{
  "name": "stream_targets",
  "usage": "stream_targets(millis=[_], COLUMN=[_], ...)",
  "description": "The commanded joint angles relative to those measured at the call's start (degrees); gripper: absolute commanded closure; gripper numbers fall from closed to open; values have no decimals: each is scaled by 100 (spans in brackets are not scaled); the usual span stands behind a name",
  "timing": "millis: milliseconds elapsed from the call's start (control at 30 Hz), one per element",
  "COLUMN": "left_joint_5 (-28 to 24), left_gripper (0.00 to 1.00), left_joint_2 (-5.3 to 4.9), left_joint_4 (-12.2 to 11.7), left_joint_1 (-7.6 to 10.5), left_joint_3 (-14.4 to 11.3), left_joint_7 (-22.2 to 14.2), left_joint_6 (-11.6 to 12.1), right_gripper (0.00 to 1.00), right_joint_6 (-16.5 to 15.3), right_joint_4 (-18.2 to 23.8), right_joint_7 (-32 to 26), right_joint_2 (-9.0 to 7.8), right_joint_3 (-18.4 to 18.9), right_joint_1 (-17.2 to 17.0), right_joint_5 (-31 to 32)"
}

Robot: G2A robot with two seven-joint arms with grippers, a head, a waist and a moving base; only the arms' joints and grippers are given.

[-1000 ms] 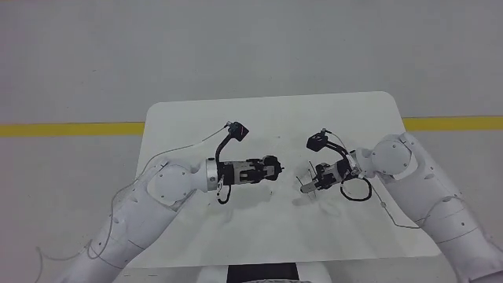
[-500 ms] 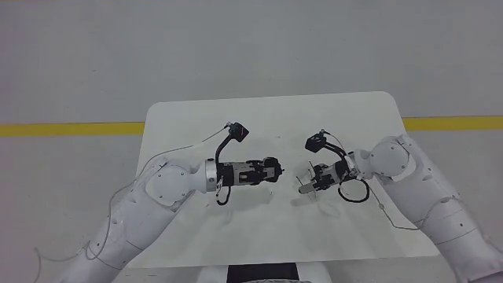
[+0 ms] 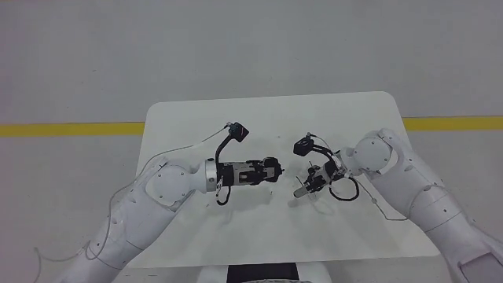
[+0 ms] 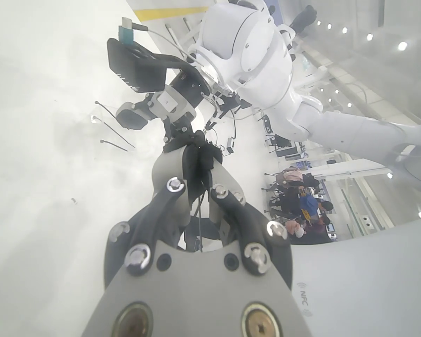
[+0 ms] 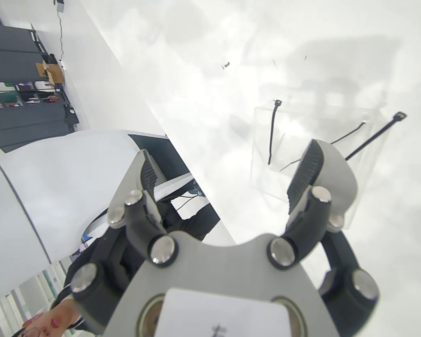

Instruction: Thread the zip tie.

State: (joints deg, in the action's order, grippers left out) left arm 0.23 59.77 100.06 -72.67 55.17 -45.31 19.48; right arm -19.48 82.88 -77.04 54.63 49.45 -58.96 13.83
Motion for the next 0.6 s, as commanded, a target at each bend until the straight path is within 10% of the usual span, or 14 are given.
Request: stream_targets(millis=[0,467,567], left_joint_5=[0,0,0], left_gripper=[100,100,100], left_joint_2=[0,0,0], left_joint_4=[0,0,0], left_joint_1=[0,0,0], left_joint_3=[0,0,0], left_joint_7=[0,0,0], left_joint_6=[0,0,0], right_gripper=[0,0,31], right_joint_6=[0,57,67], right_joint_4=[1,-126,-206], right_joint_7=[-3,241,317], right_joint_2=[-1,21,36], right_joint_3=[8,-109,-157], right_joint_1=[-4,47,83], right_joint_5=[-3,245,313])
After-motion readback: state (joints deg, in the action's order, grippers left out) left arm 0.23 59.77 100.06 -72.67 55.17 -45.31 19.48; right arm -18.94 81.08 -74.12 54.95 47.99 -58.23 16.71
